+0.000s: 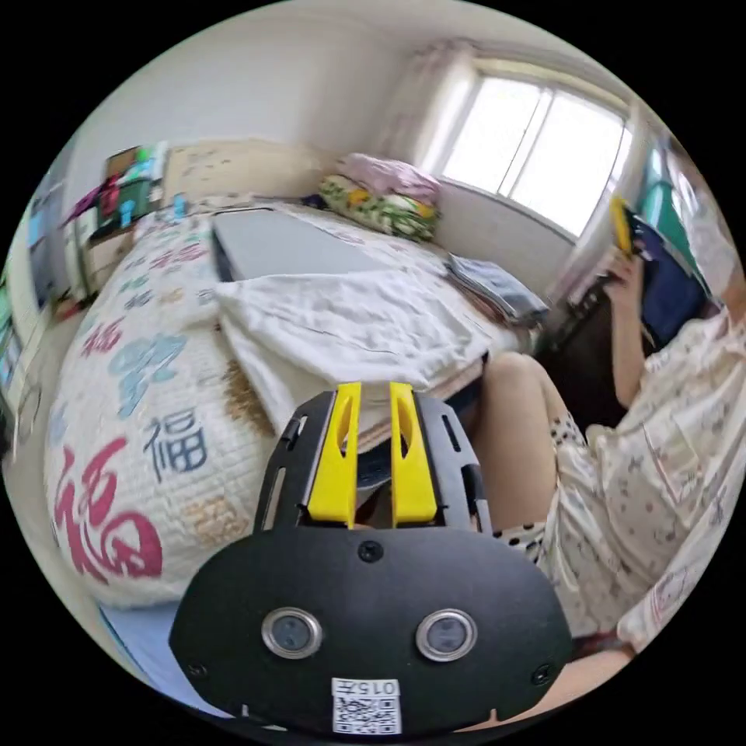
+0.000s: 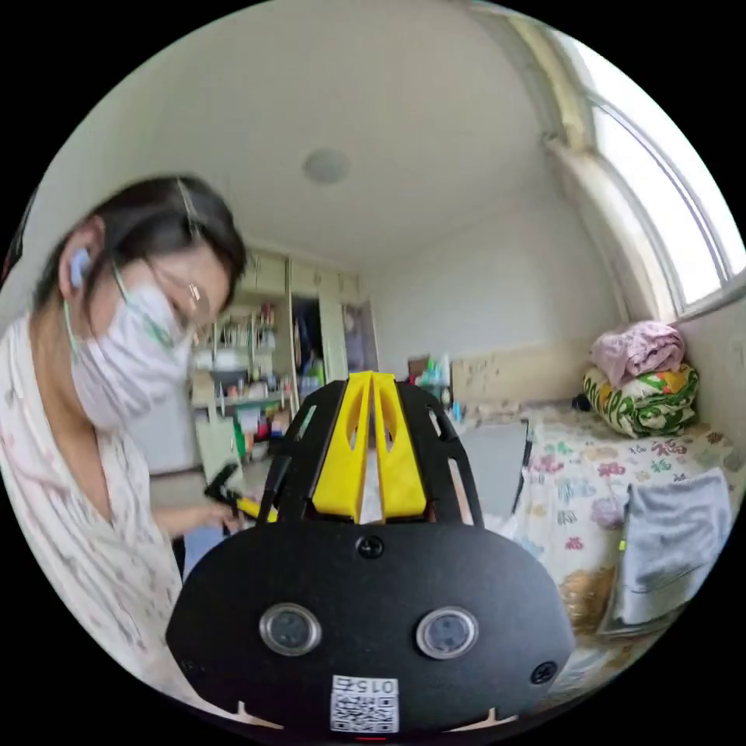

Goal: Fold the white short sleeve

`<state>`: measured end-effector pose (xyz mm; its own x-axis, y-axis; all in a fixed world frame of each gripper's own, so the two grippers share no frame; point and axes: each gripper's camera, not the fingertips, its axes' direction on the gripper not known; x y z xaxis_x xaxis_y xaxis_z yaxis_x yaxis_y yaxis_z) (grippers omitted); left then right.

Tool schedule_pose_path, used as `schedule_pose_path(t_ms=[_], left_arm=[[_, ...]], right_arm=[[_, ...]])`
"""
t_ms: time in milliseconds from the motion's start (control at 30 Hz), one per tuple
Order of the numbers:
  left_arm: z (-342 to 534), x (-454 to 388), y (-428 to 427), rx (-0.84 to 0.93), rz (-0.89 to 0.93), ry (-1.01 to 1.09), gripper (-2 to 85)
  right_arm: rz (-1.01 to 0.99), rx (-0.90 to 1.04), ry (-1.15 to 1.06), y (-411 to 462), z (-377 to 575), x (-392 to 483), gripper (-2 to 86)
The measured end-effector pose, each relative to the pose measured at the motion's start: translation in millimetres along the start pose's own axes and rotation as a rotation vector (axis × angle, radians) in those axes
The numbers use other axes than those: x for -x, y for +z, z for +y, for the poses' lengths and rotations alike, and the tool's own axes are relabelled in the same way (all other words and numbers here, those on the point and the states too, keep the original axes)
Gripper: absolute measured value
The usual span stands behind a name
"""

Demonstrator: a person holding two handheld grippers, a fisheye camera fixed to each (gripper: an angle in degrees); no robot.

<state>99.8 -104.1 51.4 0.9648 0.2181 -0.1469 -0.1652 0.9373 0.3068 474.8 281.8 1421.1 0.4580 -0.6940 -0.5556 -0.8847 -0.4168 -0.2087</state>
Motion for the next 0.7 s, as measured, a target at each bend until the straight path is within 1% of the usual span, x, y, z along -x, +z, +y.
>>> schedule_pose_path(t_ms=[33, 67, 100, 167, 233, 300, 367, 400, 433, 533, 600, 700], left_arm=[[-18.8, -9.9, 10.2, 0.048, 0.03, 0.091, 9.6], [-28.1, -14.1, 15.4, 0.074, 0.037, 0.132, 10.5], [-46.3, -21.0, 25.9, 0.119, 0.044, 0.206, 11.1], [-77.6, -27.0, 46.4, 0.178, 0.056, 0.335, 11.8], [-97.0, -24.0, 63.1, 0.234, 0.046, 0.401, 12.1], [-110.6, -18.3, 79.4, 0.289, 0.029, 0.458, 12.5], [-120.1, -7.4, 102.0, 0.37, 0.02, 0.521, 12.2], [-121.3, -4.2, 107.7, 0.393, 0.021, 0.534, 12.0], [-122.9, 2.2, 117.7, 0.433, 0.022, 0.558, 11.4], [-130.7, 24.7, 125.0, 0.472, 0.035, 0.561, 8.9], [-138.5, 47.3, 119.6, 0.488, 0.096, 0.517, 6.6], [-150.7, 94.1, 96.2, 0.465, 0.229, 0.437, 1.6]], right_arm=[[-0.023, 0.123, -0.028, 22.7, 10.5, -12.2, 1.7], [-0.09, 0.332, -0.046, 64.8, 35.1, -38.5, 4.3], [-0.145, 0.439, -0.008, 97.4, 61.4, -65.6, 5.8], [-0.223, 0.514, 0.041, 137.7, 95.3, -98.3, 7.0], [-0.261, 0.635, -0.007, 181.9, 119.9, -112.7, 8.8], [-0.274, 0.786, -0.18, 233.2, 146.9, -110.5, 11.4], [-0.304, 0.899, -0.275, 268.0, 164.4, -111.0, 12.3], [-0.33, 0.95, -0.316, 286.5, 172.9, -114.9, 12.0], [-0.337, 0.964, -0.323, 294.7, 175.4, -118.7, 11.5], [-0.322, 0.994, -0.34, 329.4, 176.8, -148.2, 6.6], [-0.34, 1.036, -0.338, 355.9, 169.2, -174.9, 1.7], [-0.396, 1.067, -0.271, 388.1, 147.3, -214.2, -0.5]])
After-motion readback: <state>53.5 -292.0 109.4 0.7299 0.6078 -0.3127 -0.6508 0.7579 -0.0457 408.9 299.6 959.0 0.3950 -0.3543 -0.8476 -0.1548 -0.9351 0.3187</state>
